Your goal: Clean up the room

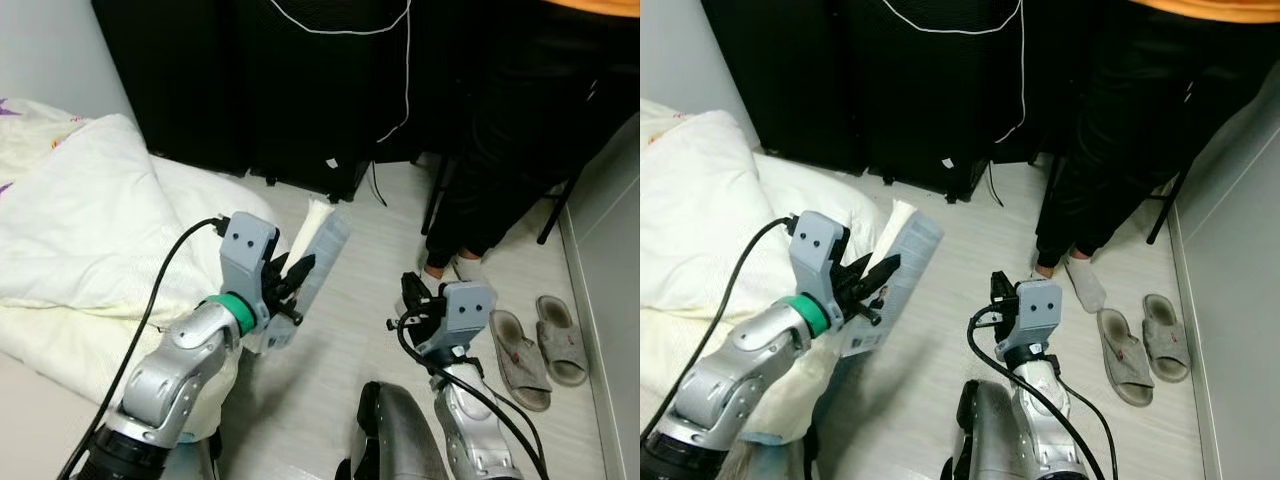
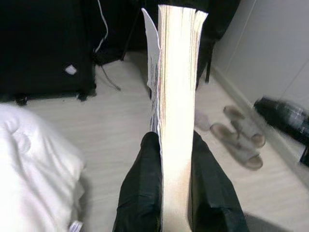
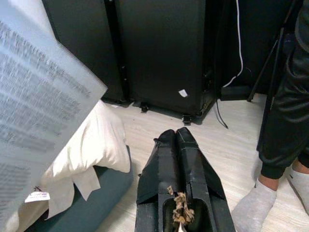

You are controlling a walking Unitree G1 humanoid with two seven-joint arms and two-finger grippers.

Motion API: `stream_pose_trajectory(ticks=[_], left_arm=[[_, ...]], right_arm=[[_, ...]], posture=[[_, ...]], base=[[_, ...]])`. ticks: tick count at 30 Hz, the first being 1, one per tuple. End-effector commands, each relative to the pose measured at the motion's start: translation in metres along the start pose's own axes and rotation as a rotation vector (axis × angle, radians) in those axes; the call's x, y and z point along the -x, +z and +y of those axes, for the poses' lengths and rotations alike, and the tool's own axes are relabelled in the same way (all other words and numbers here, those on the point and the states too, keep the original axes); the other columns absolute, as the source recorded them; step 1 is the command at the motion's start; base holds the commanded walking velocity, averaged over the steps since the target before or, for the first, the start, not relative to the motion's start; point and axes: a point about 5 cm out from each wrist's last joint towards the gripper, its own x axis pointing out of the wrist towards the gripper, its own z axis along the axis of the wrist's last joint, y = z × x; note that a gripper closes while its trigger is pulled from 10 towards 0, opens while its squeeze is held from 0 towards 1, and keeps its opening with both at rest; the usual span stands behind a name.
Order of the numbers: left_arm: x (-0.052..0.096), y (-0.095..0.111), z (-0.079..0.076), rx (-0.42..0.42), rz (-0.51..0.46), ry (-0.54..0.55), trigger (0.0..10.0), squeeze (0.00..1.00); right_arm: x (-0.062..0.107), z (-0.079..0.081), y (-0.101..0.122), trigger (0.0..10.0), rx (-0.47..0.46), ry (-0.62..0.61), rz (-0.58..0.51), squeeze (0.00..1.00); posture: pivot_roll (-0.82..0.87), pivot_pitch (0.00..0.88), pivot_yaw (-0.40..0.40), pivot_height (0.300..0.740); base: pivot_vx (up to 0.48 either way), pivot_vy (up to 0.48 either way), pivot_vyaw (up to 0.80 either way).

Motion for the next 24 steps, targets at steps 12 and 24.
stream_pose_trajectory(ticks=[12,24], left_arm=[[0.002,-0.017,0.001,-0.015,0.052,0.020,10.0,0.00],[0.000,-0.016,0.003,-0.032,0.049,0.037,10.0,0.00]], right_arm=[[0.004,0.000,-0.006,10.0,-0.005,-0.006,0.032,0.00],[0.006,0.000,-0.005,10.0,-0.007,-0.008,0.046,0.00]], posture=[[0.03,0.064,-0.002,0.641],[0.03,0.060,-0.002,0.680]], base=[[0.000,0.000,0.00],[0.000,0.000,0.00]])
